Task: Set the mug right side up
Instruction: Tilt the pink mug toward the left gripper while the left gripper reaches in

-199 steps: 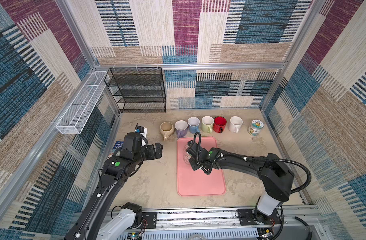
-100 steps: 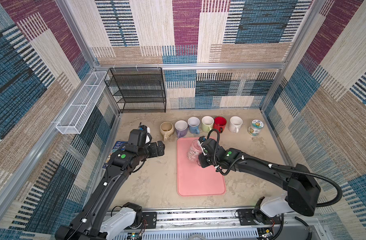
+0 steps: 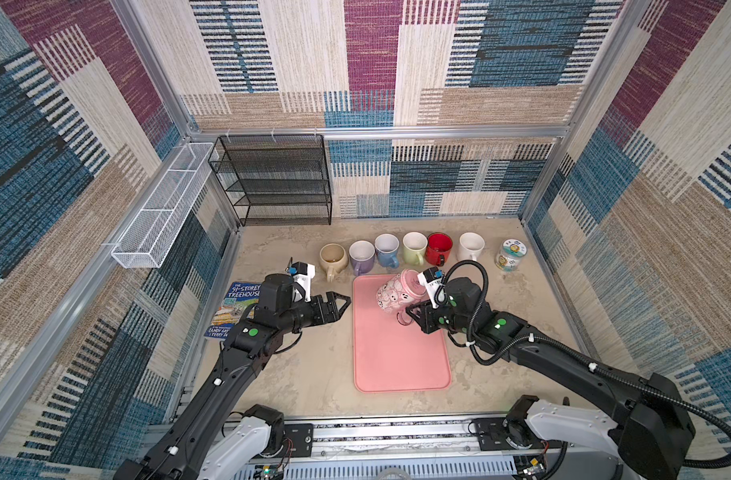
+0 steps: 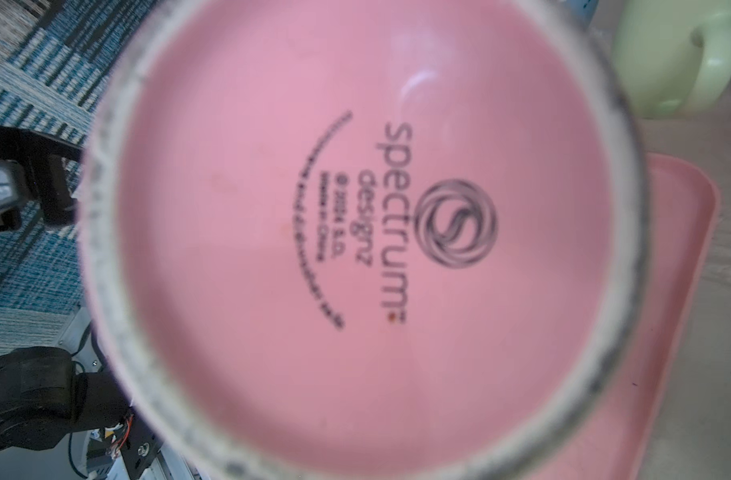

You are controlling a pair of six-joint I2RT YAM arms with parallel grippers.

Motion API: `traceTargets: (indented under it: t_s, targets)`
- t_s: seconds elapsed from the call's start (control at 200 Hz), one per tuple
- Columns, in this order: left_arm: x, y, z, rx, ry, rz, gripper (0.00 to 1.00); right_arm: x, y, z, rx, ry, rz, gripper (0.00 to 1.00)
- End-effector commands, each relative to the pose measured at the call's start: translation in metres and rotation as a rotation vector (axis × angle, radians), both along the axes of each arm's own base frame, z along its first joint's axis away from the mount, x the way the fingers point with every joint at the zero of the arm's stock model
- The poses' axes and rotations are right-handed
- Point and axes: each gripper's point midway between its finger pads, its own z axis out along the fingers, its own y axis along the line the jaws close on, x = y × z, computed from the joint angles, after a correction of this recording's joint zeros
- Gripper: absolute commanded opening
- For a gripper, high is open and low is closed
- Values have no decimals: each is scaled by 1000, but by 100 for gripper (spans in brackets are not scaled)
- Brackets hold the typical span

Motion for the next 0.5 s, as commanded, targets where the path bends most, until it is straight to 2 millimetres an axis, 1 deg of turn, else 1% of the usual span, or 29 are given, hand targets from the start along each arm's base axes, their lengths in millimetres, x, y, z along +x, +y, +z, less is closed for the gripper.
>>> traceTargets:
  t_s: [0.0, 0.155, 0.17, 0.29, 0.386, 0.496]
  targets:
    - [1, -11, 23, -111, -85, -34, 92, 3, 21, 57, 233, -139, 85, 0]
    - [1, -17, 27, -202, -113, -44, 90, 0, 22, 82, 342, -198, 125, 0]
    - [-2, -21, 28, -219, -109, -68, 90, 0, 22, 84, 352, -205, 127, 0]
    - [2, -25, 26, -274, -121, -77, 89, 1, 21, 96, 428, -231, 140, 0]
    - [4, -30, 26, -322, -131, -91, 85, 3, 19, 103, 493, -235, 145, 0]
    - [6, -33, 27, -356, -150, -105, 78, 5, 20, 112, 542, -251, 163, 0]
